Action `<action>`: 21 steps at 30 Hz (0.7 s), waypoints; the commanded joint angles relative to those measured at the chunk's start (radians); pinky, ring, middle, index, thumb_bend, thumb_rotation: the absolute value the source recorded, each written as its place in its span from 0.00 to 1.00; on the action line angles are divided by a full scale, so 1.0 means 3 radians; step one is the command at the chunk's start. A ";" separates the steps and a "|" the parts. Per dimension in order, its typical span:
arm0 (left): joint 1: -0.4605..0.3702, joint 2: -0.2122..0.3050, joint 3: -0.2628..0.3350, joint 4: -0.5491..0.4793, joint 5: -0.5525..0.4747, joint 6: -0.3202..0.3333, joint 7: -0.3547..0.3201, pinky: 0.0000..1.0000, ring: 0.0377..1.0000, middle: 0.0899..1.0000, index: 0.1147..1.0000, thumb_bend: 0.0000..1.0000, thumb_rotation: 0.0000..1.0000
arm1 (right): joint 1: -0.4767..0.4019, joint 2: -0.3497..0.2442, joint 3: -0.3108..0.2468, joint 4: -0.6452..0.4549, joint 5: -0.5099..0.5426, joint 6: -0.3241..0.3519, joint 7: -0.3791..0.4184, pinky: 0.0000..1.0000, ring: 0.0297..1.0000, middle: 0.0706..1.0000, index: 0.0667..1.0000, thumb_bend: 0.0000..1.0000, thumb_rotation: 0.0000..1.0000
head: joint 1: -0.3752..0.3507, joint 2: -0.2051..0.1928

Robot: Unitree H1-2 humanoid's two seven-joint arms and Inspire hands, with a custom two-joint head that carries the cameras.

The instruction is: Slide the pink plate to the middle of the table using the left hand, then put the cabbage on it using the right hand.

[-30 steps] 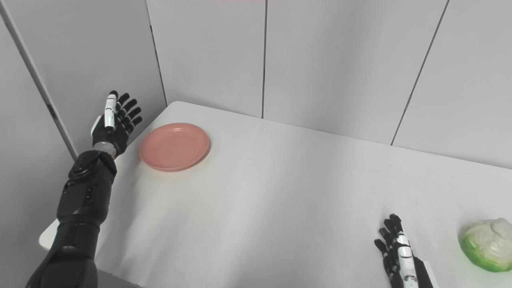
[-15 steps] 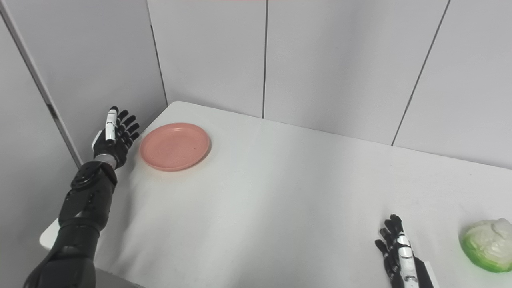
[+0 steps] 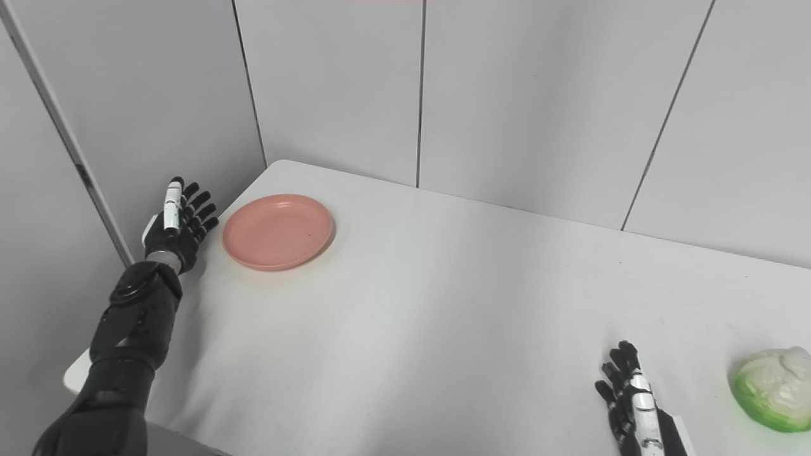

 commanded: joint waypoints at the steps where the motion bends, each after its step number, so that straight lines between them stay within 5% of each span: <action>1: -0.0073 0.0053 -0.0017 -0.0035 -0.0035 -0.0114 -0.0052 0.91 0.92 0.91 0.90 0.39 1.00 | -0.0027 -0.0010 -0.0017 -0.0108 0.0015 0.0080 0.0010 1.00 1.00 1.00 1.00 0.22 1.00 | 0.0000 0.0006; 21: -0.0127 -0.0292 -0.0333 0.0200 0.0026 -0.0284 -0.0061 0.91 0.91 0.89 0.89 0.41 1.00 | -0.0006 -0.0009 -0.0032 -0.0178 -0.0002 0.0157 -0.0010 1.00 1.00 1.00 1.00 0.23 1.00 | -0.0038 0.0071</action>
